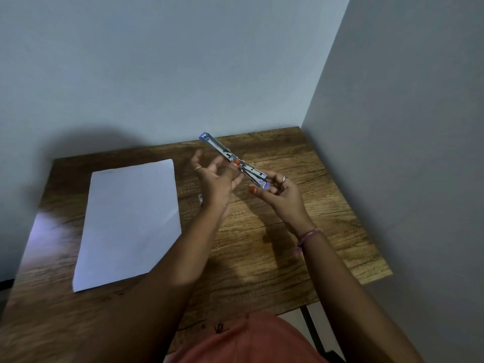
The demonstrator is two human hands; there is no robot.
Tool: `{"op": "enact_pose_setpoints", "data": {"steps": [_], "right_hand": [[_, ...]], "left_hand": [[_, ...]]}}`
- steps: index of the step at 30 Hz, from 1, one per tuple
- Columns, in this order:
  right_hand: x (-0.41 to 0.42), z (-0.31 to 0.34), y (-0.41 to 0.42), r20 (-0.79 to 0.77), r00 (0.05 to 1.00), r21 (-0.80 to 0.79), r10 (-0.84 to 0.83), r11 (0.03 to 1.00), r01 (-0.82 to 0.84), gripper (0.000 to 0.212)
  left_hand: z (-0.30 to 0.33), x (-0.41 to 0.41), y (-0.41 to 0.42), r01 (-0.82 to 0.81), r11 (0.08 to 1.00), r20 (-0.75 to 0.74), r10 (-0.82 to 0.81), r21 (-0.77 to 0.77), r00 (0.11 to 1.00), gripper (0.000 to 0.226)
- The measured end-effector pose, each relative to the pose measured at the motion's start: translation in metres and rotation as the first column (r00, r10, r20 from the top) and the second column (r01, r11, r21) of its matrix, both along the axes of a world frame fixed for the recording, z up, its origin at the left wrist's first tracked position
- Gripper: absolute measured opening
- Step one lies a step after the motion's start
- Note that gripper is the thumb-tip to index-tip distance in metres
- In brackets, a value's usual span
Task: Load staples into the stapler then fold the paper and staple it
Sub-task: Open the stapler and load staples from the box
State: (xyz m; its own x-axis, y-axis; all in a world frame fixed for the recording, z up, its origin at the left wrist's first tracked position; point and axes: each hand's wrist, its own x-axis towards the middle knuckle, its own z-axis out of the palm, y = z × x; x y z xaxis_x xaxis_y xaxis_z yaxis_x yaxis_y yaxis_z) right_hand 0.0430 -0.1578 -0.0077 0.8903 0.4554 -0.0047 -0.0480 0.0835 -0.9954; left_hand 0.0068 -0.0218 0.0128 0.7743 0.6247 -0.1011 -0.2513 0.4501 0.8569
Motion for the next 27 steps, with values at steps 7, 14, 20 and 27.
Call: {"op": "enact_pose_setpoints", "data": {"steps": [7,14,20,27], "right_hand": [[0.002,0.005,-0.011,-0.030,1.000,0.070,0.004,0.998,-0.002,0.029],[-0.002,0.013,-0.005,-0.021,0.998,0.107,-0.060,0.992,0.062,0.022],[-0.005,0.021,0.000,0.059,0.985,0.138,-0.163,0.978,0.154,0.014],[0.016,0.033,0.010,0.081,0.995,0.057,-0.061,0.997,0.057,0.016]], "left_hand": [[0.001,-0.001,0.023,0.021,0.990,0.099,-0.007,-0.142,0.995,0.046],[-0.004,-0.004,0.026,0.051,0.946,0.150,-0.003,-0.319,0.989,0.048],[-0.007,-0.006,0.019,0.111,0.923,0.161,-0.054,-0.367,0.986,0.050],[-0.006,-0.016,0.000,0.288,0.908,0.074,-0.279,-0.303,0.957,0.038]]}}
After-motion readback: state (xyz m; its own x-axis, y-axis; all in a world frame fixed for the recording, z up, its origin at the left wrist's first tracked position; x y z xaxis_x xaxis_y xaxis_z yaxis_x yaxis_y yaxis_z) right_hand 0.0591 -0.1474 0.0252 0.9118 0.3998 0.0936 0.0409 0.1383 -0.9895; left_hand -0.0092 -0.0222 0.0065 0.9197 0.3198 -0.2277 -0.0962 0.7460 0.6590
